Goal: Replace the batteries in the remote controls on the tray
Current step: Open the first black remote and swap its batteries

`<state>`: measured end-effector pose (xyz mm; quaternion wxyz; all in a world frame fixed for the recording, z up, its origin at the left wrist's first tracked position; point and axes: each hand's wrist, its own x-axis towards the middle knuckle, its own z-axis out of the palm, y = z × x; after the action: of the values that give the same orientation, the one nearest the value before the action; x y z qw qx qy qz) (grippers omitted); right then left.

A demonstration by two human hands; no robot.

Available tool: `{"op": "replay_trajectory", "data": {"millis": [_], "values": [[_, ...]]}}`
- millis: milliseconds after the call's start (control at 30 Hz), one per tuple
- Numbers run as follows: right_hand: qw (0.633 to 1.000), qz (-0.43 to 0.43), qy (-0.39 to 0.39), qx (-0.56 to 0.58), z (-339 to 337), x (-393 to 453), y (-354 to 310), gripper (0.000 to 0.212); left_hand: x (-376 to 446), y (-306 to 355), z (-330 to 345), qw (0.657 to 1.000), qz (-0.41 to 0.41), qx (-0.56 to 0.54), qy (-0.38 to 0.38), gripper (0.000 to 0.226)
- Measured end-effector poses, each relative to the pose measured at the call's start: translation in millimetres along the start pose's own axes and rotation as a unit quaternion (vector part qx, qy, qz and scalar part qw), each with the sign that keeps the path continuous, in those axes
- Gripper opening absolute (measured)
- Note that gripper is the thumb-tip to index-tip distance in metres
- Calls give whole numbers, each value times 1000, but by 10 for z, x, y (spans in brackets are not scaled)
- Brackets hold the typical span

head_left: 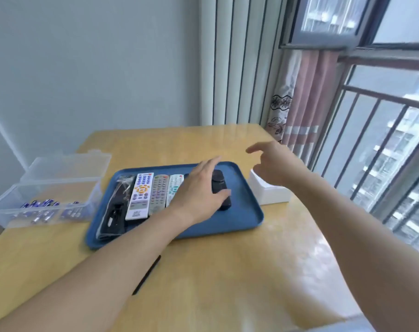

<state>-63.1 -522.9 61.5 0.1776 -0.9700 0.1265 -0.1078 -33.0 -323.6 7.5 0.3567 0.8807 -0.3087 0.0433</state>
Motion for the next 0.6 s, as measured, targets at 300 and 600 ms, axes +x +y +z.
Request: {"op": "replay_trajectory", "data": {"millis": [300, 600], "values": [[923, -36, -124, -362, 113, -38, 528, 38, 611, 531, 981, 986, 3, 108, -124, 127], [911, -123, -73, -387, 74, -171, 486, 29, 646, 375, 1178, 996, -25, 0, -88, 138]]}}
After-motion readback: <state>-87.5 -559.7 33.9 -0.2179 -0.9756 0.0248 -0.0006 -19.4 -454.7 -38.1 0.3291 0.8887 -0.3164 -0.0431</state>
